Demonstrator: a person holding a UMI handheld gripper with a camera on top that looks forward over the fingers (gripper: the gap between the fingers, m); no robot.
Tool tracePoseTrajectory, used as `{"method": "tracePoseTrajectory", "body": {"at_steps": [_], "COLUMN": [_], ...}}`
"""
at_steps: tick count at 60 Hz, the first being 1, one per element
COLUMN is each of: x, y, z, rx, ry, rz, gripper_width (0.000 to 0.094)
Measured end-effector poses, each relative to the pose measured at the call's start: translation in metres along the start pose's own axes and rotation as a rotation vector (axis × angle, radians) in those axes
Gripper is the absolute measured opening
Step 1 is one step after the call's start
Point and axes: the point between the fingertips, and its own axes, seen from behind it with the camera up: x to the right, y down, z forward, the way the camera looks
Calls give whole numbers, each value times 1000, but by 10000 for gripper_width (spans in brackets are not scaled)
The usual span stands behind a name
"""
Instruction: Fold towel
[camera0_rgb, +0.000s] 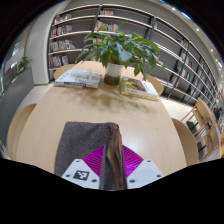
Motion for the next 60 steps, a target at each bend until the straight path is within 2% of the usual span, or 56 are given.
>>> {"method": "tracePoseTrajectory", "body": {"at_steps": [4,10,15,26,38,50,60], "x": [11,15,12,5,-9,-31,-43], "y": [6,6,-6,-40,-53,-40,-16], "z": [-1,-20,-45,-116,-193,-249,-277], "rx": [5,33,60,160,248,306,310], "ry": [15,11,-18,-51,-75,-100,-97], "rz": [-11,11,39,90,108,158,149], "gripper_width": [407,629,703,759,766,770,769]}}
